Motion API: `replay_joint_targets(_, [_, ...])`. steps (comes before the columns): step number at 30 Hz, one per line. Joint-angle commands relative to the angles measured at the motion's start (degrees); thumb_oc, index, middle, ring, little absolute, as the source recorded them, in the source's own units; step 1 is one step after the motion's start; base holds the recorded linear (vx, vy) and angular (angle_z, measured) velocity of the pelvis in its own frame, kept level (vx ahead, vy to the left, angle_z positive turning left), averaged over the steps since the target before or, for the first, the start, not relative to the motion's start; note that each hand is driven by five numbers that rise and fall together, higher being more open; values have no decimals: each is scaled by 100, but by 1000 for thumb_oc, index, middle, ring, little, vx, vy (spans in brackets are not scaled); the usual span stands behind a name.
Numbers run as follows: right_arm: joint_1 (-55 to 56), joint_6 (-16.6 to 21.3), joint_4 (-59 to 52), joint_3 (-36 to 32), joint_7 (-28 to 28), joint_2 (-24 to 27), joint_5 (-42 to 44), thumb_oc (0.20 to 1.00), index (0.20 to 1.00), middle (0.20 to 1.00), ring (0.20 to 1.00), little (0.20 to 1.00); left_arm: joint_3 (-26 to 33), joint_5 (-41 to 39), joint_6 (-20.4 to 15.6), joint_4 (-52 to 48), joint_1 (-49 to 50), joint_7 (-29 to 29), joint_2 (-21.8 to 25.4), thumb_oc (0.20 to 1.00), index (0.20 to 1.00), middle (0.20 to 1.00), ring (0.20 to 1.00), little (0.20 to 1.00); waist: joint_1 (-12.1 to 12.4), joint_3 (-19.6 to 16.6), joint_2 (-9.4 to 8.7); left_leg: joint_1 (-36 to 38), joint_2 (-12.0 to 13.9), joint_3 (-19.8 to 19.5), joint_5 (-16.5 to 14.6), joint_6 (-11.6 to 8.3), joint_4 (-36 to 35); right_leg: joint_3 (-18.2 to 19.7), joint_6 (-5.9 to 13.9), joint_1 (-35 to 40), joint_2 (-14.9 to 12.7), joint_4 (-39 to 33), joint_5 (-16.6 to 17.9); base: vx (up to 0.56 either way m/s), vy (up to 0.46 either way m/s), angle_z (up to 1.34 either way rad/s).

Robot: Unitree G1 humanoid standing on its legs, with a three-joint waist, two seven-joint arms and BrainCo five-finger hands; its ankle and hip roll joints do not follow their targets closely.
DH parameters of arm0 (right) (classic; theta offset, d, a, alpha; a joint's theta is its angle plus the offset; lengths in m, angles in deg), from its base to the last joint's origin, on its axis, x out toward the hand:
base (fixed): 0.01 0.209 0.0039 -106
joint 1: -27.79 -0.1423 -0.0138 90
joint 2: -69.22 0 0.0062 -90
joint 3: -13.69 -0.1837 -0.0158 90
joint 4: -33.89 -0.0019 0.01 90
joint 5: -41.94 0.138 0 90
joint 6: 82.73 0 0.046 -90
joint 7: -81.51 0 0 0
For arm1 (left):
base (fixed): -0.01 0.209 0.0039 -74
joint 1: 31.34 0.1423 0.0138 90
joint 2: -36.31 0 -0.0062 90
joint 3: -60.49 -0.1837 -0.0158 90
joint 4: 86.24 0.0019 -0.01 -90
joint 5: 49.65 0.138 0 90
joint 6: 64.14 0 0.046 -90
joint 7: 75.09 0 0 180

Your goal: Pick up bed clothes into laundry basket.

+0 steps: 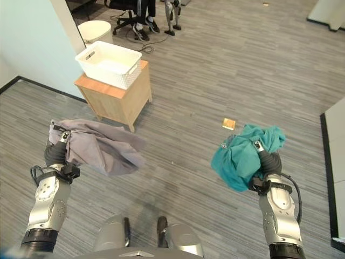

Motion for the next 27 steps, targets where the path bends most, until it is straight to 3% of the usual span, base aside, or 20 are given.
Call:
replay_joint_targets(1, [-149, 354, -297, -15, 128, 247, 7, 200, 200, 200, 200, 200, 253, -223, -487, -299, -170, 36, 385, 200, 200, 200, 200, 200, 356, -195, -39, 116, -213, 44, 416, 15, -1292, 589, 150, 1009, -161, -1466, 647, 359, 50, -37])
replay_joint_targets(2, [-144, 355, -295, -13, 128, 252, 4, 200, 200, 200, 200, 200, 251, -223, -489, -297, -163, 37, 379, 200, 200, 200, 200, 200, 353, -194, -58, 197, -244, 54, 478, 10, -1426, 587, 150, 1036, -186, -1487, 647, 694, 89, -16])
replay_joint_targets(3, [-136, 328, -317, 22, 197, 311, -167, 200, 200, 200, 200, 200, 273, -182, -486, -256, -106, 72, 334, 200, 200, 200, 200, 200, 426, -276, 33, 181, -234, 165, 745, -26, -2094, 606, 173, 1378, -134, -1582, 504, 374, 36, -10])
replay_joint_targets(4, [-131, 326, -319, 23, 195, 311, -173, 200, 200, 200, 200, 200, 272, -177, -486, -258, -101, 70, 330, 200, 200, 200, 200, 200, 426, -275, 15, 229, -259, 177, 774, -23, -2162, 606, 177, 1400, -158, -1598, 498, 676, 82, -34])
replay_joint_targets(6, [-139, 269, -349, 62, 302, 304, -242, 200, 200, 200, 200, 200, 404, -100, -517, -164, -36, 1, 322, 200, 200, 200, 200, 200, 474, -442, 17, 177, -123, 639, 994, -82, -2168, 651, 223, 1788, -224, -1645, 344, 561, 80, -37])
replay_joint_targets(8, [-128, 201, -437, 154, 450, 240, -282, 200, 200, 200, 200, 200, 520, -161, -535, -139, 28, -9, 323, 200, 200, 200, 200, 200, 510, -621, -47, 223, -101, 882, 807, 41, -1903, 647, 321, 1929, -357, -1511, 225, 521, 116, -27])
replay_joint_targets(10, [-177, 181, -396, 266, 417, 192, -431, 200, 200, 200, 200, 200, 583, -133, -537, -191, 21, -96, 372, 200, 200, 200, 200, 200, 568, -689, -222, 339, -216, 948, 528, 182, -1729, 639, 502, 1772, -571, -859, 501, 372, 101, -27])
replay_joint_targets(11, [-183, 181, -395, 270, 416, 189, -433, 200, 200, 200, 200, 200, 588, -133, -534, -193, 20, -97, 374, 200, 200, 200, 200, 200, 585, -699, -208, 326, -190, 963, 549, 183, -1738, 663, 499, 1740, -552, -852, 519, 362, 163, -12])
replay_joint_targets(12, [-317, 203, -380, 409, 425, 83, -411, 200, 200, 200, 200, 200, 674, -67, -536, -230, 12, -231, 423, 200, 200, 200, 200, 200, 642, -662, -290, 621, -287, 1056, 311, 379, -1755, 600, 859, 1378, -710, 441, 1368, 352, 185, -33])
replay_joint_targets(14, [-403, 169, -352, 552, 428, 15, -491, 200, 200, 200, 200, 200, 670, 14, -513, -231, -60, -328, 550, 200, 200, 200, 200, 200, 559, -521, -183, 1098, -278, 971, 179, 538, -1929, 632, 956, 765, -647, 1587, 1886, 410, 219, -60])
replay_joint_targets(16, [-376, 102, -337, 613, 459, 1, -619, 200, 200, 200, 200, 200, 670, 62, -494, -274, -111, -353, 672, 200, 200, 200, 200, 200, 443, -438, 9, 1470, -223, 771, 83, 623, -2124, 620, 860, 223, -487, 2116, 1806, 397, 152, 7])
replay_joint_targets(18, [-343, 69, -350, 632, 501, -5, -629, 200, 200, 200, 200, 200, 661, 50, -482, -282, -131, -341, 688, 200, 200, 200, 200, 200, 340, -411, 29, 1676, -282, 637, 72, 632, -2268, 602, 788, -62, -504, 2234, 1601, 285, 39, 68])
replay_joint_targets(20, [-259, 23, -308, 636, 569, 20, -622, 200, 200, 200, 200, 200, 617, -20, -482, -285, -181, -275, 707, 200, 200, 200, 200, 200, 196, -389, 83, 1958, -324, 406, 33, 588, -2432, 627, 640, -448, -527, 1760, 1318, 424, -38, 66])
replay_joint_targets(21, [-189, 25, -271, 591, 592, 47, -569, 200, 200, 200, 200, 200, 500, -30, -452, -220, -246, -183, 678, 200, 200, 200, 200, 200, -9, -368, 96, 2159, -407, 25, -93, 506, -2501, 936, 576, -640, -495, 947, 1055, 402, -75, 86])
replay_joint_targets(22, [-191, 27, -270, 589, 594, 48, -567, 200, 200, 200, 200, 200, 499, -31, -454, -216, -251, -182, 678, 200, 200, 200, 200, 200, -20, -369, 110, 2146, -392, 12, -78, 503, -2499, 916, 572, -622, -486, 893, 1095, 542, -131, 99])
replay_joint_targets(24, [-157, 34, -137, 590, 624, 79, -493, 200, 200, 200, 200, 200, 282, -77, -475, -74, -322, -46, 618, 200, 200, 200, 200, 200, -250, -414, 69, 2354, -496, -476, -281, 413, -2599, 1900, 684, -491, -240, -520, 1045, 416, -84, 129])
replay_joint_targets(25, [-158, 36, -135, 591, 624, 80, -493, 200, 200, 200, 200, 200, 281, -77, -476, -72, -323, -45, 617, 200, 200, 200, 200, 200, -254, -406, 72, 2364, -494, -481, -283, 414, -2600, 1895, 684, -475, -240, -533, 1049, 428, -155, 137])
replay_joint_targets(26, [-63, 46, -107, 579, 644, 79, -472, 200, 200, 200, 200, 200, 107, -95, -486, -28, -343, 86, 603, 200, 200, 200, 200, 200, -357, -447, 28, 2498, -510, -946, -397, 338, -2666, 2651, 863, -651, -78, -934, 1243, 364, -188, 91])
replay_joint_targets(27, [-7, 38, -123, 580, 655, 90, -464, 200, 200, 200, 200, 200, 12, -80, -479, -10, -353, 121, 607, 200, 200, 200, 200, 200, -372, -464, -3, 2547, -491, -1133, -455, 308, -2678, 2698, 914, -709, -68, -1065, 1364, 437, -299, 129])
